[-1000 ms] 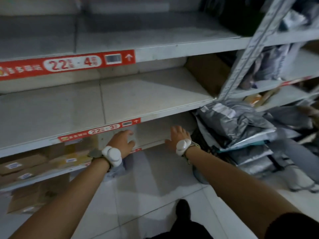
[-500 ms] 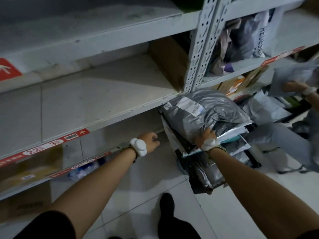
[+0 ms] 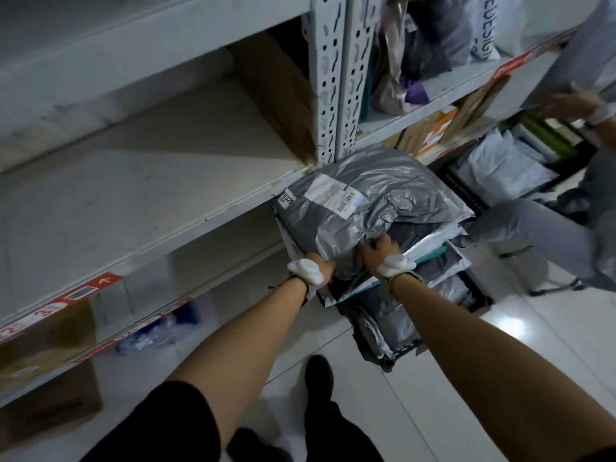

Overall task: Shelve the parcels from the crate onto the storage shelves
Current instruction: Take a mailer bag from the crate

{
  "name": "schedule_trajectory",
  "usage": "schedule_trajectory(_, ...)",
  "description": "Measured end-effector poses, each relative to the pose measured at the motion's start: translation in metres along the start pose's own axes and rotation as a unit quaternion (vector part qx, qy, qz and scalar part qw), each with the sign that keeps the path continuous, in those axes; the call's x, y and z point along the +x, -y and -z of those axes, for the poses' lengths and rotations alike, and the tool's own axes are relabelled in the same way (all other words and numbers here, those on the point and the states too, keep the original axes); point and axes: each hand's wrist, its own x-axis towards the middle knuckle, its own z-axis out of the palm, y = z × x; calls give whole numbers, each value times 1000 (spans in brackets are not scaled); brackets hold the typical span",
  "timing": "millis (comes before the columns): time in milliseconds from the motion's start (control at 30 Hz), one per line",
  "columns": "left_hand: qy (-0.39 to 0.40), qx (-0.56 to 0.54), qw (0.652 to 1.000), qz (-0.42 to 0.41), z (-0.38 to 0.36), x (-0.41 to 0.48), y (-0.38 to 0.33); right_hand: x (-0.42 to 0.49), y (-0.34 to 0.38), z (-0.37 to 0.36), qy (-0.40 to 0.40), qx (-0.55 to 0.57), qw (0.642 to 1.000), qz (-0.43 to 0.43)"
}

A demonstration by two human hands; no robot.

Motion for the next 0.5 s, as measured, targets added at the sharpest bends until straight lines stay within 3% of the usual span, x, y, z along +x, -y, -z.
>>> schedule_trajectory(67, -14, -73, 997, 1, -2, -3, -5, 5, 0, 7, 28, 53, 998, -13)
schedule_trajectory(167, -51, -67, 995, -60, 6, -11, -6, 20, 2, 11, 109, 233, 965, -53)
schedule_trajectory(200, -63, -66, 993, -73, 12, -17, -5, 18, 10, 12, 136, 334, 930, -76)
schedule_trajectory(233, -77, -57, 991, -90, 19, -25, -4, 18, 14, 12, 164, 454, 870, -100)
schedule_trajectory(300, -93, -32, 986, -137, 30, -39, -1, 16, 22, 14, 188, 589, 780, -98)
schedule_trajectory(400, -67, 13, 981, -183, 40, -57, 17, 17, 31, 20, 137, 604, 781, -84)
schedule_trajectory(500, -52, 55, 979, -190, 43, -78, 42, 69, 8, 0, 96, 565, 813, -108)
